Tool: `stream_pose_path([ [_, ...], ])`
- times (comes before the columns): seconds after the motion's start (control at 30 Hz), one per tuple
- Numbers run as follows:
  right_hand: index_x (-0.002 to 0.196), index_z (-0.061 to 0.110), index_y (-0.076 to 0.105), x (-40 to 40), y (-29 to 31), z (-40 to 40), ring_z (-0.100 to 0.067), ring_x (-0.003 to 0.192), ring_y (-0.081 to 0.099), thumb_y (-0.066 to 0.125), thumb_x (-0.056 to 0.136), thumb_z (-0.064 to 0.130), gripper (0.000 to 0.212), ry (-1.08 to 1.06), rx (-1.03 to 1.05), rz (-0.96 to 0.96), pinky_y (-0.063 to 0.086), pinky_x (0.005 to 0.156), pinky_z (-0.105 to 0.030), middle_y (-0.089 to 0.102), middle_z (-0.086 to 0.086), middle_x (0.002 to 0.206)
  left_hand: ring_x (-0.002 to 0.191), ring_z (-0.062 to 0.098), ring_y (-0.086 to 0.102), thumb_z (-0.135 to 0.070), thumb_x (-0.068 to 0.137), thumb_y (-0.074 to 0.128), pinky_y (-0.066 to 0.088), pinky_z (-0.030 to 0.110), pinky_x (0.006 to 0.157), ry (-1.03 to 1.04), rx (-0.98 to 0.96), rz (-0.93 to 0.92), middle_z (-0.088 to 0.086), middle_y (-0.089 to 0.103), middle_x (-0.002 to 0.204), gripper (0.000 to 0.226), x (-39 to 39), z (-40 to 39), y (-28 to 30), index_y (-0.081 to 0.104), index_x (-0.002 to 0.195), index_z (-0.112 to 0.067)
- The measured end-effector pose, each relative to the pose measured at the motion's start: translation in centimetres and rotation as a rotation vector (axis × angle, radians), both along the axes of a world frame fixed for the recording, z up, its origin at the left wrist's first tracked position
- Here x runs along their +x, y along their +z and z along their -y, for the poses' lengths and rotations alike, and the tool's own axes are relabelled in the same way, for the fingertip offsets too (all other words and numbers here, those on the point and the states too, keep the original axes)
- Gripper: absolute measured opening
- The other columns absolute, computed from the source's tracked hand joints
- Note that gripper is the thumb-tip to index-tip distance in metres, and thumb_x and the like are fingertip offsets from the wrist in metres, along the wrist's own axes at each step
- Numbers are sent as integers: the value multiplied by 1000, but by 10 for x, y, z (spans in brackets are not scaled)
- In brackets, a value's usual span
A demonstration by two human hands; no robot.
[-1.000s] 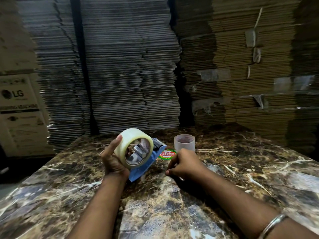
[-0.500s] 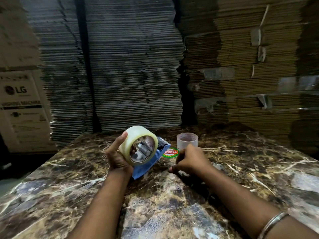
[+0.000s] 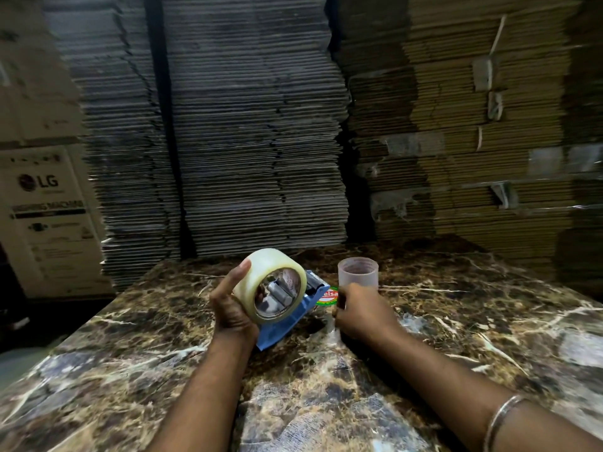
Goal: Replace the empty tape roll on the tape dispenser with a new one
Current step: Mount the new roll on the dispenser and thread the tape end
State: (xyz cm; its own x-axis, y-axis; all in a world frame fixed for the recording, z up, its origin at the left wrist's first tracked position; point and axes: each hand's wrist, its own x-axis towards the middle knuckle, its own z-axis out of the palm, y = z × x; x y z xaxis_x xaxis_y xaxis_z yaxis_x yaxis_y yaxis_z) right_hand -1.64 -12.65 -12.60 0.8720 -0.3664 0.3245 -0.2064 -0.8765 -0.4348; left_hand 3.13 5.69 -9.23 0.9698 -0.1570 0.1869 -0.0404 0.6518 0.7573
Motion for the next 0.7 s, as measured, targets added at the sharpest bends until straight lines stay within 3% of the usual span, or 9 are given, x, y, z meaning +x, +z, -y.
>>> stream_pose_path([
  [0.13, 89, 16, 69, -2, 4, 6, -22, 81, 64, 57, 89, 38, 25, 33, 95, -27, 51, 67, -33, 72, -3, 87, 67, 32, 70, -27, 68, 62, 56, 34, 70, -1, 17, -11, 16, 74, 76, 29, 2, 1, -2, 77, 78, -5],
  [0.27, 83, 21, 66, -8, 7, 5, -15, 75, 62, 73, 76, 52, 32, 86, 109, -67, 46, 62, -29, 70, 3, 81, 66, 32, 70, -26, 71, 61, 57, 33, 68, -9, 18, -4, 16, 74, 76, 30, 1, 3, -1, 74, 84, -3],
  [0.37, 80, 24, 64, -7, 8, 4, -15, 77, 65, 76, 72, 47, 27, 121, 142, -75, 47, 62, -28, 69, 4, 79, 60, 29, 69, -23, 82, 54, 56, 28, 59, -20, 14, 1, 14, 73, 70, 27, -1, 4, -1, 71, 83, -3],
  [0.43, 84, 26, 64, -7, 12, 5, -16, 83, 66, 78, 73, 38, 21, 133, 179, -100, 48, 65, -26, 71, 1, 85, 63, 31, 69, -24, 80, 55, 56, 31, 63, -10, 29, -8, 16, 73, 72, 28, -4, 5, 0, 71, 87, -1],
  [0.53, 93, 31, 63, -10, 16, 8, -16, 88, 66, 82, 69, 27, 31, 158, 225, -158, 51, 70, -26, 71, 0, 92, 62, 32, 69, -25, 78, 58, 55, 32, 65, 18, 38, -30, 16, 73, 71, 29, -6, 7, 3, 70, 87, 0],
  [0.7, 108, 31, 61, -18, 23, 14, -8, 60, 53, 82, 72, 12, 46, 293, 372, -259, 42, 50, -21, 57, 6, 68, 65, 34, 68, -31, 64, 69, 55, 33, 64, 53, 30, -86, 21, 72, 79, 46, -7, 13, 4, 69, 95, 4],
])
